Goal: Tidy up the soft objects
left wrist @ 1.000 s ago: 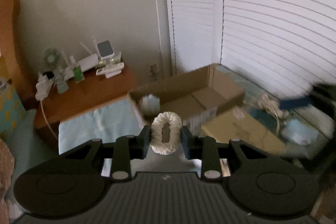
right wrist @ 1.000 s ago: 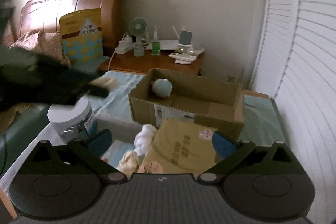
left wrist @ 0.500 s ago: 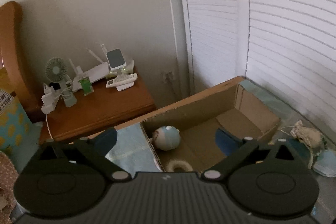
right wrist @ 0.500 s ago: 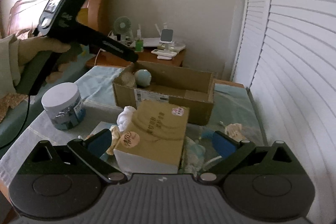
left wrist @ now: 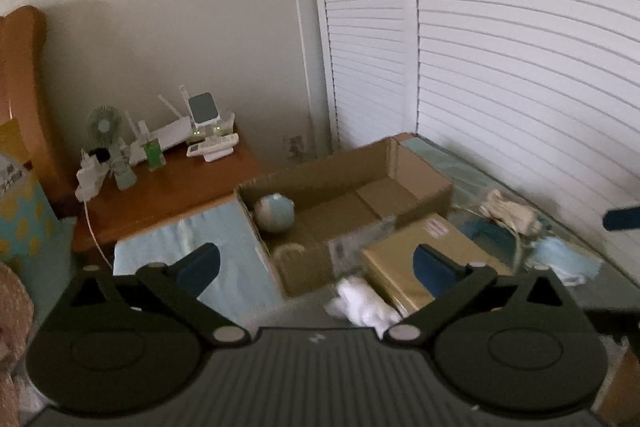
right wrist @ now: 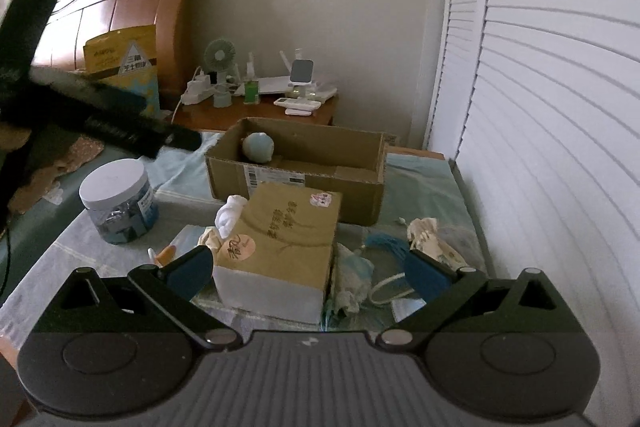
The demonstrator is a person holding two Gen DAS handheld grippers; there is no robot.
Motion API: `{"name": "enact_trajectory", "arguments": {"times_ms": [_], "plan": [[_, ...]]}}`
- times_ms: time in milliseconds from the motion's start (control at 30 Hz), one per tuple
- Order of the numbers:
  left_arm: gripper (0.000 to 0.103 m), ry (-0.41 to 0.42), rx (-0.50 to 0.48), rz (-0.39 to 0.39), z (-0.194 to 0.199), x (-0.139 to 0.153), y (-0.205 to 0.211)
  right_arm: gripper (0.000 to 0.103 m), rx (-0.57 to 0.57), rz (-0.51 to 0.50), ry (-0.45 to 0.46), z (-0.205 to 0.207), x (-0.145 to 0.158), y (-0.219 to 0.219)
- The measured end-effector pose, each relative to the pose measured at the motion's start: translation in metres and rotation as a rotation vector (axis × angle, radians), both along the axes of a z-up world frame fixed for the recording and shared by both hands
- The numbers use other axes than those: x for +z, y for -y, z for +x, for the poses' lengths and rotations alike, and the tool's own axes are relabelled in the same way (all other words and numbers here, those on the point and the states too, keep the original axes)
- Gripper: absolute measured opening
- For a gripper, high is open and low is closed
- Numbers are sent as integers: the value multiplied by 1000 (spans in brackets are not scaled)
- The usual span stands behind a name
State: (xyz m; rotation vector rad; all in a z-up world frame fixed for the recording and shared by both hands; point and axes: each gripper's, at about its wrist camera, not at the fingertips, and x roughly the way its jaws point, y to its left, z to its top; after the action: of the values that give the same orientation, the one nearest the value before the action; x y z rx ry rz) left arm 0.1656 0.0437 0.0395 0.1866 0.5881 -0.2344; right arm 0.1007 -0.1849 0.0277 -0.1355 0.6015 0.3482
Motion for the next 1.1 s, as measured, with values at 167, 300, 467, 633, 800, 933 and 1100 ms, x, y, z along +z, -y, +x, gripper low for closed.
{"name": "enact_trajectory", "arguments": {"times_ms": [167, 300, 467, 633, 800, 933, 1100], "plan": [[102, -5, 23, 18, -31, -19, 6, 103, -15, 0, 3, -11, 0, 7], [102, -12, 68, 32, -48, -38, 6, 103, -26, -2, 5, -18, -2, 13], [102, -73, 174, -23, -45, -63, -2, 103, -39, 0, -20, -19, -11, 18], [102, -107, 275, -48, -38, -79, -9, 103, -48, -10, -40, -18, -19, 18], [102, -133, 345, -68, -38, -91, -14, 103, -48, -19, -60, -15, -25, 16], [102, -162, 385, -82, -44, -99, -24, 103, -45, -27, -71, -15, -29, 15], [102, -169, 400, -79, -56, -100, -34, 103, -53, -36, -96, -15, -37, 18]]}}
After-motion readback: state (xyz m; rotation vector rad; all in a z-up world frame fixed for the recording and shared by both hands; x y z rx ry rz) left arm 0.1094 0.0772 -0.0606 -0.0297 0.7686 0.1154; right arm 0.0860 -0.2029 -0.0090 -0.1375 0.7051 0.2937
